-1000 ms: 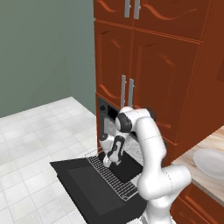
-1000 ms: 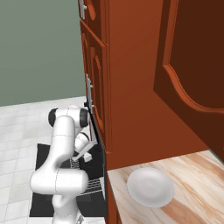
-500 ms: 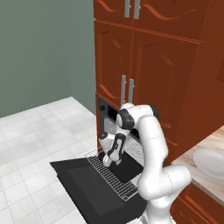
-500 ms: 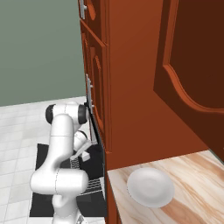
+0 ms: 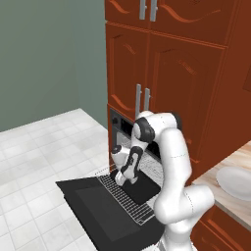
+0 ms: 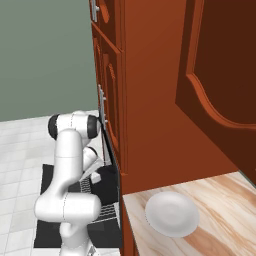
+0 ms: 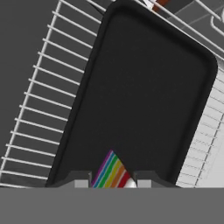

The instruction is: Take the baked cake out of the oven and place it on the plate for cooling. Then close the oven door.

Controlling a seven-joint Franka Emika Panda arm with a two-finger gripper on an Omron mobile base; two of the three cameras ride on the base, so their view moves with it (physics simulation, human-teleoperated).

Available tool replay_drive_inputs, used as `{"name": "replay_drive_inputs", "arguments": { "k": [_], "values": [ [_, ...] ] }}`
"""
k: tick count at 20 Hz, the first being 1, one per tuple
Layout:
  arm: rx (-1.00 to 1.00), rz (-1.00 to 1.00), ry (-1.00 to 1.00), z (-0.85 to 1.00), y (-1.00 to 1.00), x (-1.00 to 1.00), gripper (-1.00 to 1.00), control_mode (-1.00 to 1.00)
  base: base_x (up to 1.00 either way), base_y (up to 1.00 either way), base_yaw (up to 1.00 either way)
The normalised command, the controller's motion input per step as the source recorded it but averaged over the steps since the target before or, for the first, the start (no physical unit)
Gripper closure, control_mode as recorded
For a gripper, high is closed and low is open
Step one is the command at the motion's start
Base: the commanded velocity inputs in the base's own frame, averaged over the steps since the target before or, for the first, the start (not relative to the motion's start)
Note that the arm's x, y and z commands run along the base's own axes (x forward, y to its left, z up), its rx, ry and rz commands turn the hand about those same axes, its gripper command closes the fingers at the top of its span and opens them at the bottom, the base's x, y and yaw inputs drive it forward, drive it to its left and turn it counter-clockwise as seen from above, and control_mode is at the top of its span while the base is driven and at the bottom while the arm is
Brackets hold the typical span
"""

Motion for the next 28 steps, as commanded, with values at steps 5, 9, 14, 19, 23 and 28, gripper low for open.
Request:
{"name": "replay_drive_inputs", "arguments": {
  "k": [5,9,14,19,23,28],
  "values": [
    [0.00,-0.08,0.00,0.35,0.00,-0.21,1.00,-1.00,0.00,0.00,0.00],
    [0.00,-0.09,-0.02,0.33,0.01,-0.26,1.00,-1.00,0.00,0.00,0.00],
    [0.00,-0.09,-0.07,0.34,0.06,-0.25,1.00,-1.00,0.00,0.00,0.00],
    [0.00,-0.11,-0.09,0.37,0.04,-0.22,1.00,-1.00,0.00,0.00,0.00],
    [0.00,-0.13,-0.06,0.38,0.00,-0.26,1.00,-1.00,0.00,0.00,0.00],
    [0.00,-0.12,0.00,0.40,0.00,-0.28,1.00,-1.00,0.00,0.00,0.00]
  ]
}}
